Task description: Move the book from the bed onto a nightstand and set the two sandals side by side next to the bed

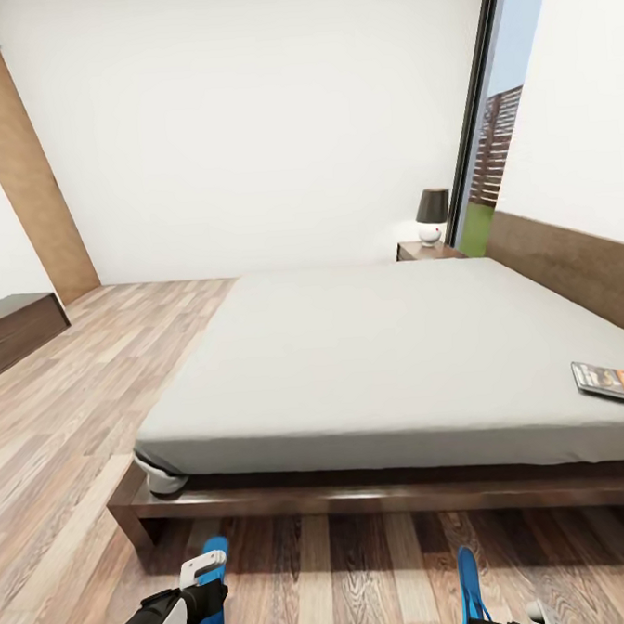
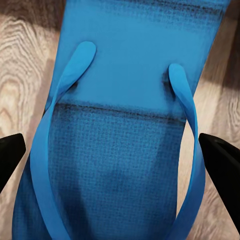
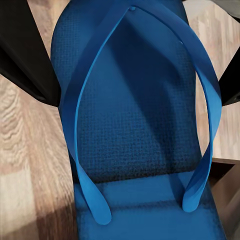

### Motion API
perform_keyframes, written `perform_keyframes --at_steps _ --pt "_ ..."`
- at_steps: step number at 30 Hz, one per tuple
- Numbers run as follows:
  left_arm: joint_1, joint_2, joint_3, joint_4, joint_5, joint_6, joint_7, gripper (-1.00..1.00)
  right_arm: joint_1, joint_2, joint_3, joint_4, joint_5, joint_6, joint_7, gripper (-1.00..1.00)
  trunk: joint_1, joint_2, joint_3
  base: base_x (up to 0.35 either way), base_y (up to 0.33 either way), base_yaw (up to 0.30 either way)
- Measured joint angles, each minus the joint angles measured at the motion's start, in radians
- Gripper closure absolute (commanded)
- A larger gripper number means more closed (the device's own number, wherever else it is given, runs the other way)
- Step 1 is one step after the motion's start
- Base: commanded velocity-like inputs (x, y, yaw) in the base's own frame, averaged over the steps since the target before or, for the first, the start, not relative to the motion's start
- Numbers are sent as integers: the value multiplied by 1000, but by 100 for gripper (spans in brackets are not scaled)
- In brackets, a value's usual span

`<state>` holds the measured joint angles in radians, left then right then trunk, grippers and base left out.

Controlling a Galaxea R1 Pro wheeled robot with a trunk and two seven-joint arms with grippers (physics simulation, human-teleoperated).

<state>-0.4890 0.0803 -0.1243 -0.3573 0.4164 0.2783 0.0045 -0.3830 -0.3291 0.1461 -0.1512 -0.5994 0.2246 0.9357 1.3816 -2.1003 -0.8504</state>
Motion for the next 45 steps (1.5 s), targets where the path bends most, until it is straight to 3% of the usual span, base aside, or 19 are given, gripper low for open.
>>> perform_keyframes --at_steps 26,29,31,34,36,39,45 --pt "-1 0 1 -9 -1 11 2 100 0 0 0 0 0 0 0 100 100 -182 -81 0 0 0" --pt "-11 5 3 -46 -1 105 4 100 0 0 0 0 0 0 0 100 111 -203 -91 0 0 0" --pt "-24 14 6 -116 2 242 4 100 0 -1 0 0 0 0 1 100 119 -217 -97 0 0 0" --pt "-39 27 7 -225 1 377 5 100 0 -3 1 0 0 2 5 100 130 -238 -106 0 0 0" --pt "-43 57 8 -279 -2 466 4 100 0 -3 0 0 0 2 4 100 138 -252 -113 0 0 0" --pt "-44 72 9 -294 3 502 5 100 0 -3 1 0 0 2 6 100 150 -273 -122 0 0 0" --pt "-44 77 9 -296 1 507 5 100 0 -3 0 0 0 2 4 100 173 -315 -141 0 0 0"
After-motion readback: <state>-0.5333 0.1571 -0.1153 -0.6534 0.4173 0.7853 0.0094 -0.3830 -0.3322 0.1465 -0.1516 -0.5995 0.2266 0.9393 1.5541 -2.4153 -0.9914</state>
